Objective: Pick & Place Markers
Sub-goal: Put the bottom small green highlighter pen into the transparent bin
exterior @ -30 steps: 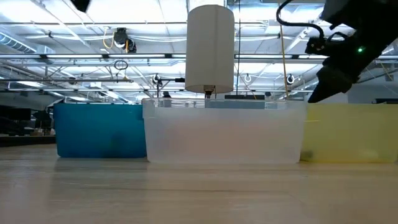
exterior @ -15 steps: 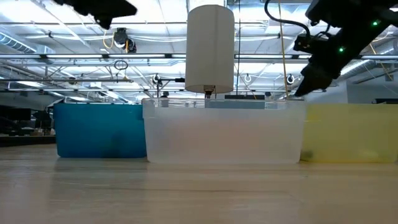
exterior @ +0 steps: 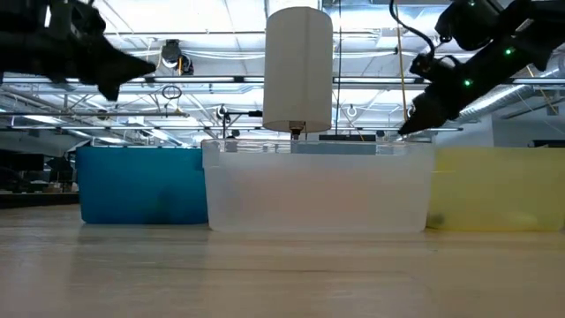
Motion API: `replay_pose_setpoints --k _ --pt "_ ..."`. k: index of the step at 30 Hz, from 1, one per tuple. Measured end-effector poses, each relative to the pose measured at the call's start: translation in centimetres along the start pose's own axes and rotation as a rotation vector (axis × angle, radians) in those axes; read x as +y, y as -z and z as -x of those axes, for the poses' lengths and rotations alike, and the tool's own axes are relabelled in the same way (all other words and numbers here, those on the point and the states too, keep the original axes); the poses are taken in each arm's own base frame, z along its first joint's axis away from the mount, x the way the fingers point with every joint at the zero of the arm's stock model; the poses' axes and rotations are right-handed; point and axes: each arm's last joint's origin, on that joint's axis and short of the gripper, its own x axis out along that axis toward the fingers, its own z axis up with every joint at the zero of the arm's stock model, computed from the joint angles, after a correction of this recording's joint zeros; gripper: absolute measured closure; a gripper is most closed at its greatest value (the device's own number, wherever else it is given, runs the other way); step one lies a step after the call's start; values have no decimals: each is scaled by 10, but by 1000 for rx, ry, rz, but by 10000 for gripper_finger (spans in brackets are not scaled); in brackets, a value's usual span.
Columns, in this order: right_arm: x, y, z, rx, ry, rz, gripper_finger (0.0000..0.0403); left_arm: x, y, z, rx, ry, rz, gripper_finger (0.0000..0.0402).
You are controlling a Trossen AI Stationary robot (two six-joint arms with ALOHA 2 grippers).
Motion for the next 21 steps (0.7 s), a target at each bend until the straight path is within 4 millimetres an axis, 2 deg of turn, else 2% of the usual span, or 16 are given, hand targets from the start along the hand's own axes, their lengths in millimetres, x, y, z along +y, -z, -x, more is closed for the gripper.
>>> replay_pose_setpoints --k 8,11,14,18,21 --pt "-21 -12 -10 -133 -162 -69 345 9 10 10 85 -21 43 398" --pt "-25 -11 -12 -124 -185 -105 346 11 14 12 95 -23 46 388" --pt "-25 -10 -13 -108 -222 -143 346 14 32 12 118 -43 70 385" --pt "-26 -8 -13 -94 -253 -187 346 16 32 10 47 -61 91 398" --pt "-29 -7 -13 -17 -247 -200 338 18 31 10 28 -101 87 391"
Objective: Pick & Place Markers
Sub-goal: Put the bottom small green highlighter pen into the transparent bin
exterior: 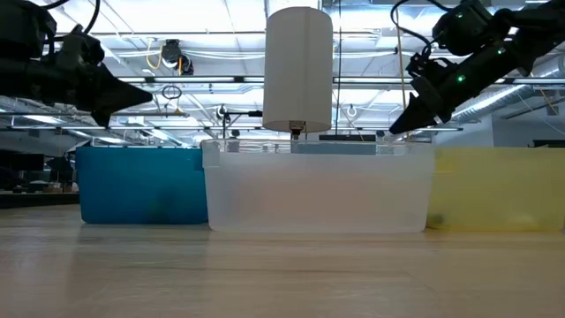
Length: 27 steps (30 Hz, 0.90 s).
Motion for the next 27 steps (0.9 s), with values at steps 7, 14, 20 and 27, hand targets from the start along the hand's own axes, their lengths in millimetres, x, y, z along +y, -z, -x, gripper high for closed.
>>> replay_pose_setpoints --k 7,14,20,27 --pt "-7 -13 12 328 33 7 279 5 3 0 13 -141 102 354" --pt "-10 11 -10 580 -4 -6 247 5 3 -1 15 -142 83 334" --pt "-8 28 -31 707 -60 89 248 5 3 -1 15 -143 95 330" --pt "-8 35 -43 744 -103 226 259 5 3 -1 15 -143 96 329"
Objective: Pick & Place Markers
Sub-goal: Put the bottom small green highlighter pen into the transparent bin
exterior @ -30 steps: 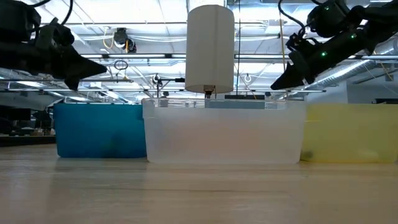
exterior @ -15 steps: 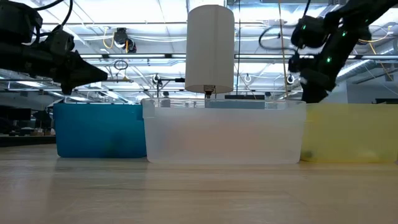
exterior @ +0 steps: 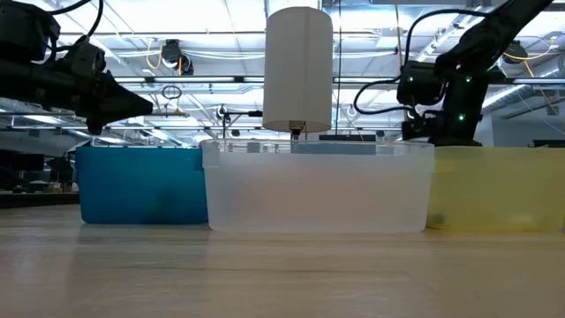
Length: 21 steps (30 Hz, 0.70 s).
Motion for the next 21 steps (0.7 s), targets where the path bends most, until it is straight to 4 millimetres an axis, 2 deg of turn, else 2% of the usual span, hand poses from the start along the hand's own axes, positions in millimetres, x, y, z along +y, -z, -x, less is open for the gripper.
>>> replay_pose_setpoints --k 6,13,21 --pt "-10 3 -9 83 147 -6 261 0 0 0 -1 0 0 330" --pt "-16 6 -17 103 44 -57 265 0 0 0 0 0 0 330" --pt "-17 8 -22 147 39 -92 274 0 0 0 -1 0 0 330"
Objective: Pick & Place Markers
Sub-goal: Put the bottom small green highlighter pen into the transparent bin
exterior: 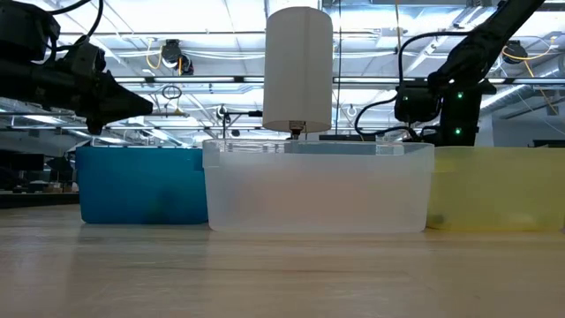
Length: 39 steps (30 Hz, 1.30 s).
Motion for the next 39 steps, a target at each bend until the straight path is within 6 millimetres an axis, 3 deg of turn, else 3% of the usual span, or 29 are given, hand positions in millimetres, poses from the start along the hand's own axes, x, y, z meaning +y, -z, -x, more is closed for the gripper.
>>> replay_pose_setpoints --k 11,18,28,34,39 --pt "-1 0 1 -11 48 -92 269 0 0 0 0 0 0 330" --pt "-6 1 16 -76 172 -147 259 0 0 0 0 0 0 330" --pt "-3 7 27 -93 88 -33 259 0 0 0 0 0 0 330" --pt "-7 7 27 -97 189 -306 264 0 0 0 0 0 0 330" --pt "-8 7 27 -123 157 -518 270 0 0 0 -1 0 0 330"
